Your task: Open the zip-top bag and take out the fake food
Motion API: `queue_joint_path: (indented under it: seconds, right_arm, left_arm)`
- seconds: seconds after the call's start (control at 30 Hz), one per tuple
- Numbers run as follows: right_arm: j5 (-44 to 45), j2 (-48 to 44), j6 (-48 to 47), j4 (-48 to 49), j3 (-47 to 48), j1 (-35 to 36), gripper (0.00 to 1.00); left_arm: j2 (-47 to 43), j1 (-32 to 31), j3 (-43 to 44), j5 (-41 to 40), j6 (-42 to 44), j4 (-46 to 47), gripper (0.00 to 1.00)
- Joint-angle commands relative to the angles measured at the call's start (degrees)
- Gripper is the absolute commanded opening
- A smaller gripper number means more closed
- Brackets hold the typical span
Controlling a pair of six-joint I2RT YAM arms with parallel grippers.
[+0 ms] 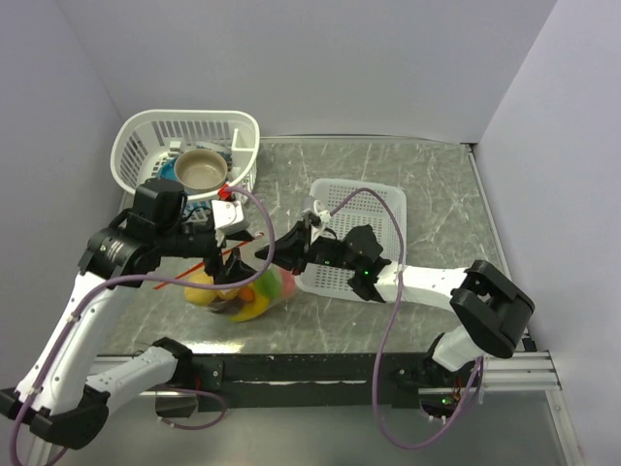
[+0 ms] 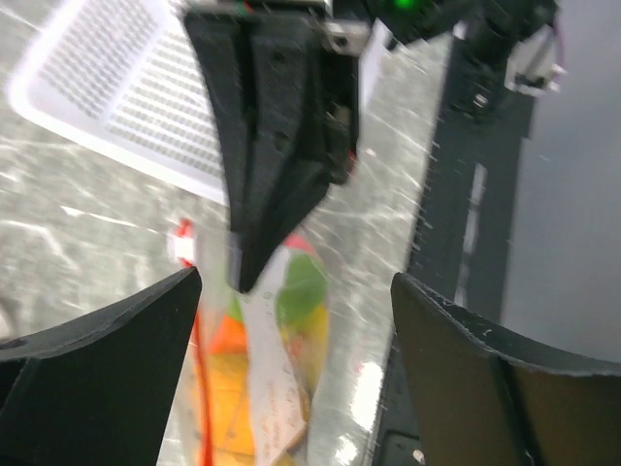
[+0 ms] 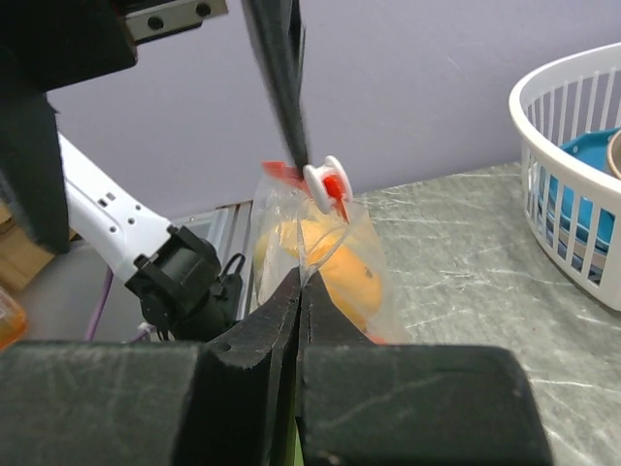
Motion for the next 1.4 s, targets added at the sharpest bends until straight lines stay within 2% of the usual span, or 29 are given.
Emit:
queue_joint_path:
  seconds: [0.0, 0.23, 0.33, 0.37, 0.4, 0.5, 0.6, 0.9, 1.17, 1.3, 1.37]
  right_arm:
    - [-0.67, -0.94, 0.0, 3.28, 2.34, 0.81, 0.0]
    - [-0.85, -1.82, -0.35, 2.75, 1.38, 1.16, 0.0]
    - [-1.38, -1.64, -0.26, 2.84, 1.55, 1.16, 0.0]
    - [-1.38, -1.56, 0.0, 2.84, 1.64, 1.16, 0.0]
    - [-1.2, -1.56, -0.08, 2.84, 1.46, 1.16, 0.0]
    - [-0.68, -1.91, -0.52, 2.67, 0.94, 1.16, 0.0]
    - [-0.41, -2.35, -1.14, 2.41, 0.76, 1.16, 0.0]
    - [0.73, -3.57, -1.32, 1.7, 0.15, 0.55, 0.0]
    - [2.67, -4.63, -0.26, 2.14, -0.38, -2.26, 0.0]
    - [-0.49, -3.58, -1.23, -0.05, 1.81, -2.27, 0.0]
    - [-2.25, -3.14, -1.93, -2.6, 3.22, -2.09, 0.12]
  left_arm:
    - [0.83, -0.25, -2.5, -3.05, -1.97, 10.66, 0.84]
    - [3.29, -0.17, 0.04, -4.1, -0.83, 12.43, 0.76]
    - [3.47, -0.17, -0.31, -4.8, -0.56, 11.82, 0.68]
    - [3.47, -0.17, -0.48, -4.81, -0.3, 11.73, 0.65]
    - [3.56, -0.17, -0.4, -4.98, -0.12, 11.2, 0.55]
    - [3.47, -0.17, 0.04, -5.51, 0.93, 9.8, 0.37]
    - [3.3, -0.17, 0.31, -6.21, 2.25, 7.86, 0.25]
    - [4.17, -0.17, 1.36, -6.56, 4.27, 4.0, 0.15]
    - [3.3, -0.17, 3.38, -7.97, 5.94, -1.81, 0.14]
    - [3.21, -0.17, 3.91, -7.27, 5.86, -3.13, 0.13]
    - [3.82, -0.17, 4.26, -6.13, 6.03, -3.48, 0.13]
